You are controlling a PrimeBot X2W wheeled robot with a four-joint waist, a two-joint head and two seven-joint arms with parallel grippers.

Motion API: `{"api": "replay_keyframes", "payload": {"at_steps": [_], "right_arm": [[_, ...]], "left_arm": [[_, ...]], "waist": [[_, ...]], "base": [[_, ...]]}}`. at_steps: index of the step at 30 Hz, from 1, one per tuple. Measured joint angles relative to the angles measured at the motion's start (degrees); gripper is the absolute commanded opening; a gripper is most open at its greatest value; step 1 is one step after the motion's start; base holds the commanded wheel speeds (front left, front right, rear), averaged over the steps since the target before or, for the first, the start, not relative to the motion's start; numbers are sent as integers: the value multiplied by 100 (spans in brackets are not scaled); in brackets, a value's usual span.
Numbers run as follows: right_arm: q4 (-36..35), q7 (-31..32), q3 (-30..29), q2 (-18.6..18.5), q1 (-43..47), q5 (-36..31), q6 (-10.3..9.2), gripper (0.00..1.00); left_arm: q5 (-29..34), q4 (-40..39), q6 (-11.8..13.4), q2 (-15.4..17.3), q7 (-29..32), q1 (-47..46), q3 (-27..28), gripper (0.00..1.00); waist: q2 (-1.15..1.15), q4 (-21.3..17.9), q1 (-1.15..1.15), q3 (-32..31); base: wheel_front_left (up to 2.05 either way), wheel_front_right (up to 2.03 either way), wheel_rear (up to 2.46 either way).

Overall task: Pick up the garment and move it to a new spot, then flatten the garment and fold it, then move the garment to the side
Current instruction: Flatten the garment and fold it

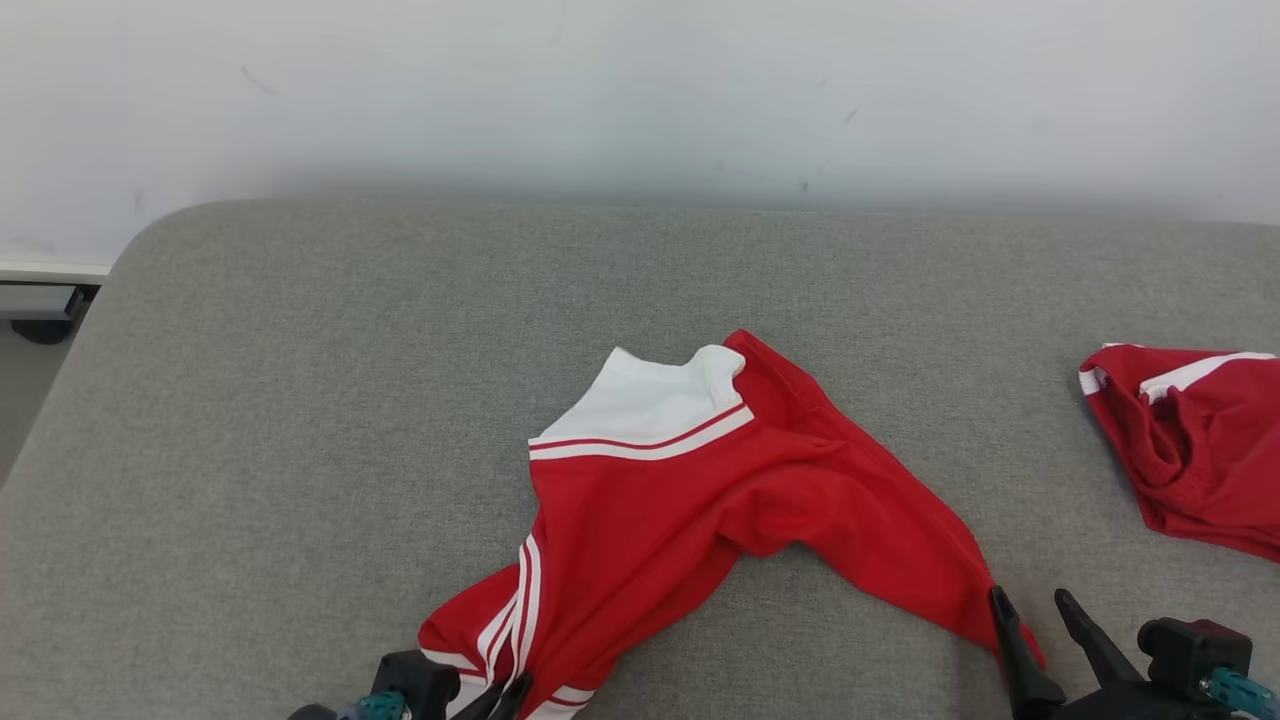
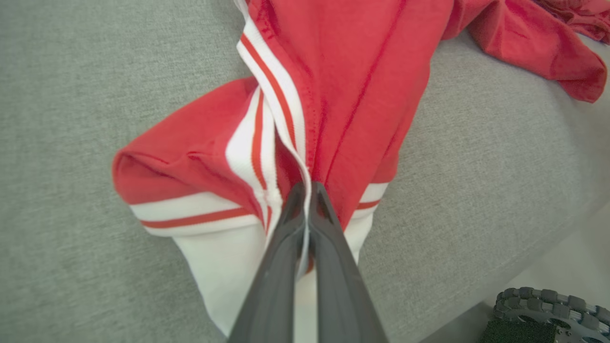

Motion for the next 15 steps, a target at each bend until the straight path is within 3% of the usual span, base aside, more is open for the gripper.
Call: {"api": "replay_keyframes", "payload": {"at_steps": [3, 4, 5, 6, 12, 15], "right_arm": [[4, 1, 3, -5, -1, 0, 24, 100], [7, 2, 3, -10, -1, 0, 24, 100], [7, 3, 3, -11, -2, 0, 24, 100], [9, 4, 7, -11, -3, 0, 24, 100], [29, 54, 42, -37, -2, -1, 33, 100], [33, 185, 148, -55, -7, -8, 73, 100]], "left_arm": [[-57, 2, 0, -51, 104, 34, -45, 0], [-58, 1, 0, -59, 154, 32, -48, 10], [-58, 1, 3, -59, 166, 32, -44, 86], [-58, -3, 12, -58, 166, 31, -30, 100], [-79, -310, 278, 24, 90, 14, 277, 100], [-62, -595, 468, 233, -58, -27, 537, 100]], "waist": [[0, -32, -1, -10], [0, -39, 0, -10], [0, -45, 0, -10], [0, -51, 0, -10], [0, -70, 0, -6], [0, -99, 0, 12]], "base": [[0, 0, 0], [0, 0, 0], [0, 0, 0], [0, 0, 0], [0, 0, 0], [0, 0, 0]]}}
